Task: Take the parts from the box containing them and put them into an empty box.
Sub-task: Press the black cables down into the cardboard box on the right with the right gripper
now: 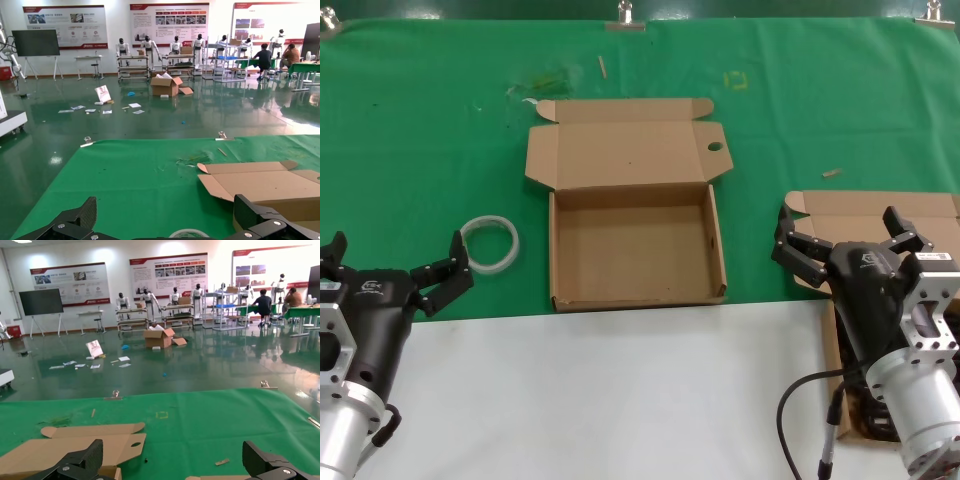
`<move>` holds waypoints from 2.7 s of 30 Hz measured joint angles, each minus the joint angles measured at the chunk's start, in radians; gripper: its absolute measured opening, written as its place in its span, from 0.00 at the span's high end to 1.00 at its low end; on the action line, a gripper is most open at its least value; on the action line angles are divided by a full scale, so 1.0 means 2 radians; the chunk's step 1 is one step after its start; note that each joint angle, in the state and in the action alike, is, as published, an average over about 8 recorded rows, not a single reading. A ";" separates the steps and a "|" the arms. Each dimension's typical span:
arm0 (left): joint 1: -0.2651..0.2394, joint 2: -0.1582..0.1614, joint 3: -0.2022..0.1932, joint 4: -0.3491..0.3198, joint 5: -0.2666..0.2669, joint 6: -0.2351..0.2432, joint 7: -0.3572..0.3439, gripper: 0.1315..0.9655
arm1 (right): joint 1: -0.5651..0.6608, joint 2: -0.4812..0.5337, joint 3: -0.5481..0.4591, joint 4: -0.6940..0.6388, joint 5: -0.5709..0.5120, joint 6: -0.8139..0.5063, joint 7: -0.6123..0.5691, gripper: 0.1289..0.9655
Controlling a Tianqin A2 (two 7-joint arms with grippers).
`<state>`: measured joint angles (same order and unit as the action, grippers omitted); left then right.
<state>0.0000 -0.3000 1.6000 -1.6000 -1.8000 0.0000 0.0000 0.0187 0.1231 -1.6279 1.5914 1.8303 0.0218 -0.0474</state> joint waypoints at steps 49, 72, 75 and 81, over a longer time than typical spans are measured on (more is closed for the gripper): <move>0.000 0.000 0.000 0.000 0.000 0.000 0.000 0.00 | 0.034 0.000 -0.120 0.077 0.296 0.518 -0.675 0.00; 0.000 0.000 0.000 0.000 0.000 0.000 0.000 0.00 | 0.059 0.000 -0.046 0.063 0.380 0.562 -0.912 0.01; 0.000 0.000 0.000 0.000 0.000 0.000 0.000 0.00 | 0.061 0.000 -0.039 0.057 0.377 0.556 -0.920 0.02; 0.000 0.000 0.000 0.000 0.000 0.000 0.000 0.00 | 0.069 0.000 -0.032 0.039 0.370 0.537 -0.932 0.06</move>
<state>0.0000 -0.3000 1.6001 -1.6000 -1.7997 0.0000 -0.0004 0.1570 0.1229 -1.6918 1.6685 2.5695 1.0953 -1.9110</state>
